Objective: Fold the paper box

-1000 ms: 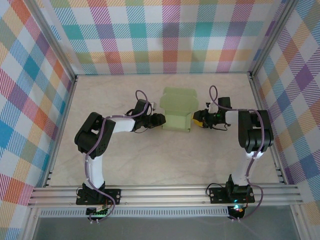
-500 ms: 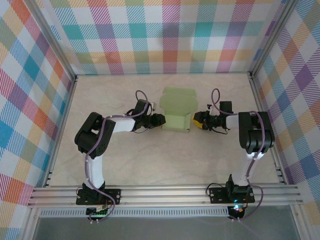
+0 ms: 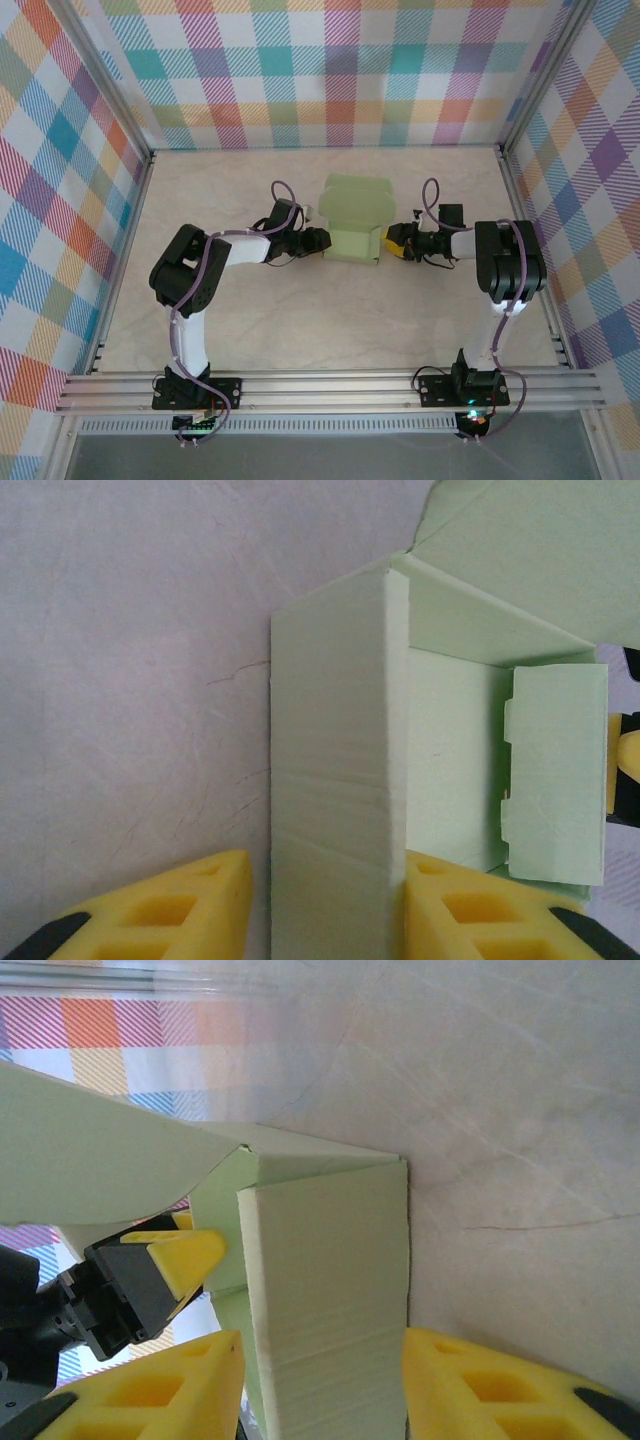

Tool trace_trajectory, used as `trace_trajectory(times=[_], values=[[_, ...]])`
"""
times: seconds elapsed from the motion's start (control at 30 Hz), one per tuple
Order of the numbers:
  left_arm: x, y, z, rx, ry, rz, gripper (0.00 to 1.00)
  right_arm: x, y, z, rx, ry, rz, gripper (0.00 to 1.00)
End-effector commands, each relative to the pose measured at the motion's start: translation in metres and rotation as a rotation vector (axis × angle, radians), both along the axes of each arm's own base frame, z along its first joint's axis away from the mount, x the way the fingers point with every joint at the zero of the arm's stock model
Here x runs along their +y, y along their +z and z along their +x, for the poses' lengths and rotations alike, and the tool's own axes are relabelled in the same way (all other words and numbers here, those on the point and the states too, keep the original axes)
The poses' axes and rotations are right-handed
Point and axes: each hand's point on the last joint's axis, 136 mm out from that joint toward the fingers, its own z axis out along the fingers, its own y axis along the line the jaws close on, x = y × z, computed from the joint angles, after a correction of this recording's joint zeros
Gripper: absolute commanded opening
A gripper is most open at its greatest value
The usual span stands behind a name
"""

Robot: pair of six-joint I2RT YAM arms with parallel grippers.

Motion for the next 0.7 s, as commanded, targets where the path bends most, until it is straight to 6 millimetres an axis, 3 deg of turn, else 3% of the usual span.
trace_trajectory(times=[0.0,0.17,0.67], values=[[-0.006,0.000,-0.001,-0.003,-0.026,0.008,0.39,0.002,0.001,0.000,-0.010,0.028,0.029,0.47],[-0.006,0.000,-0.001,-0.003,-0.027,0.008,0.39,0.007,-0.002,-0.003,-0.007,0.041,0.031,0.50],[-0.006,-0.001,-0.002,0.000,-0.030,0.006,0.39,0.009,-0.029,-0.013,0.090,0.060,-0.096,0.44]])
